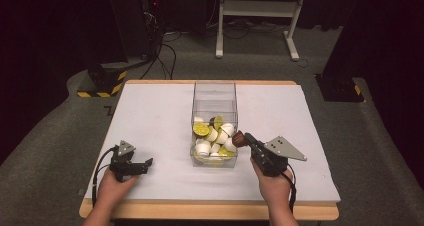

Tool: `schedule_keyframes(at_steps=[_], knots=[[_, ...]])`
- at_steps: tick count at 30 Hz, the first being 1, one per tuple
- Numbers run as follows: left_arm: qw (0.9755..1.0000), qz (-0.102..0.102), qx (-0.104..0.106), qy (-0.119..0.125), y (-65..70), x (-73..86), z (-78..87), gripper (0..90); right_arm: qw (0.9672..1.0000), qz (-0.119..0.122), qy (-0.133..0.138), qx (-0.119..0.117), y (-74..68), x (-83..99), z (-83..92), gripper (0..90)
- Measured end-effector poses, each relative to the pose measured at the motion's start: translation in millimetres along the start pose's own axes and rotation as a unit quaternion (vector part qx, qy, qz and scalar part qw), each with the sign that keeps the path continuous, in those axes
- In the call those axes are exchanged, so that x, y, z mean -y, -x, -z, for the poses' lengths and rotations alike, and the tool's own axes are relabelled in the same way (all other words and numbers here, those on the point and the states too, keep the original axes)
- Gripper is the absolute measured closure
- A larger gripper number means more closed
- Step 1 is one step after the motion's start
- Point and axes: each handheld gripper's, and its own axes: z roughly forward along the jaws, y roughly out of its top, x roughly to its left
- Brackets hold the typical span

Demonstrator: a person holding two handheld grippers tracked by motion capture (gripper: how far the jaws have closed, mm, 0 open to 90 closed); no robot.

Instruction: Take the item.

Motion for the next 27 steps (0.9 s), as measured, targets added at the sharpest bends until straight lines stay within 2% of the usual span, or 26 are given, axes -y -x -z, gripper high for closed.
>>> schedule_keyframes(at_steps=[27], knots=[[1.0000, 0.000, 0.000, 0.000, 0.0, 0.0, 0.0, 12.4, 0.9990, -0.010, -0.001, 0.044, 23.7, 5.0, 8.3, 90.0]])
